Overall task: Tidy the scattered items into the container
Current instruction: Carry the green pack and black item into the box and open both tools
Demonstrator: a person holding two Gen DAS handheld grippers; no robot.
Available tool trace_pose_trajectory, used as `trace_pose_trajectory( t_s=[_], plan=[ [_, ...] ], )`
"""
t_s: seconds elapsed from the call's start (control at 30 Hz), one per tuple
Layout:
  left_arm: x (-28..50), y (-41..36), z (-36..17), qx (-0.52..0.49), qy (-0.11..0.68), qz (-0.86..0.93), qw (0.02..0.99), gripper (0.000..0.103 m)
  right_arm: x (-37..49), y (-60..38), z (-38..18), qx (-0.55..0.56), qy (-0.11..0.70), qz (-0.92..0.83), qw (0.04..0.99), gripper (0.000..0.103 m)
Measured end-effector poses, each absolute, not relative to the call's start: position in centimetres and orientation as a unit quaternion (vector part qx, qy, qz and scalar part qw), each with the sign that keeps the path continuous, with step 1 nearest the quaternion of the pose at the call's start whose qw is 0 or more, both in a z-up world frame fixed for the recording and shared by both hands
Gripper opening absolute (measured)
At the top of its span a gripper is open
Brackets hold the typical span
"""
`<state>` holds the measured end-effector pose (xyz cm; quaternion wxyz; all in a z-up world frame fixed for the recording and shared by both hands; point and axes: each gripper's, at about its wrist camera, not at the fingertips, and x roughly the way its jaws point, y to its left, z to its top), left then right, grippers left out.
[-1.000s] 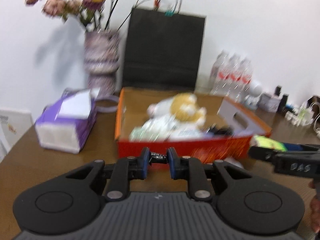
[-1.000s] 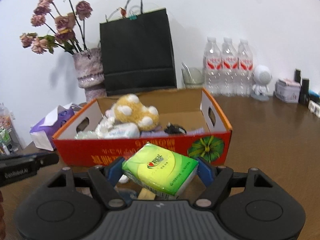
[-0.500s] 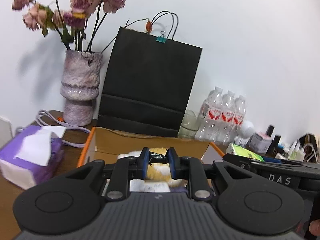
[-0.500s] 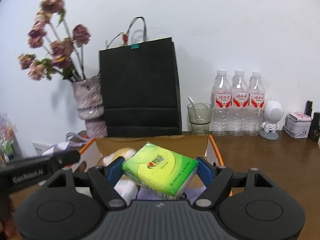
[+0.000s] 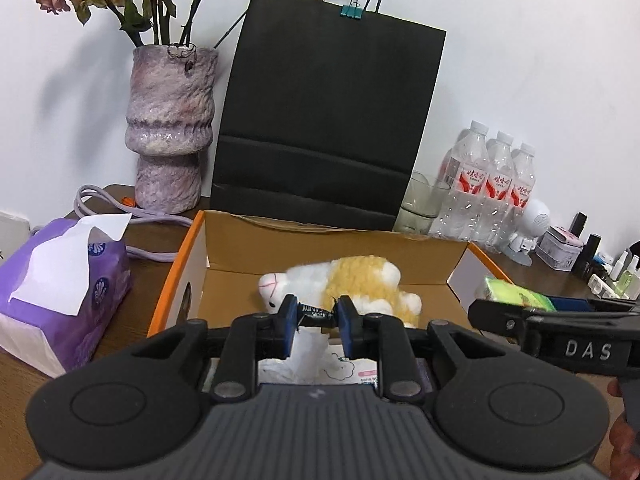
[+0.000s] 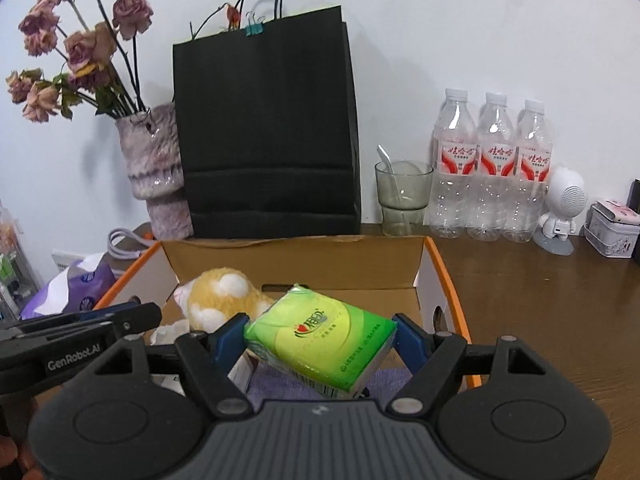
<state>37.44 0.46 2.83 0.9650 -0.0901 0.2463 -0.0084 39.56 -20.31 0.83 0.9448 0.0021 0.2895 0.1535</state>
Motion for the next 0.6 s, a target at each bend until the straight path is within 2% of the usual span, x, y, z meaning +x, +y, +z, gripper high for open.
trace_pose_trajectory(
  t_s=[0.03,0.07,0.1,0.13,0.6],
  plan=[
    [37.4,0.4,2.9,-0.085,0.246,-0.003,0.965,0.04,39.6,-20.2,0.7,-0.002,0.293,0.153,0.944,0.083],
    [37.4,0.3,3.0,-0.08,0.248,0.001,0.966,0.074,39.7,-20.2,0.6,-0.005,0.297,0.151,0.943,0.088],
    [37.4,0.2,3.1,-0.074,0.249,0.014,0.965,0.088,39.7,-20.1,0.5,-0.008,0.302,0.148,0.942,0.101],
    [37.4,0.1,3.1,-0.066,0.249,0.038,0.966,0.103,39.8,-20.0,0.5,-0.011,0.305,0.144,0.941,0.103],
    [37.9,0.8,2.2,-0.059,0.275,0.042,0.959,0.103,41.4,-21.7,-0.7,0.006,0.34,0.118,0.933,0.103]
  ],
)
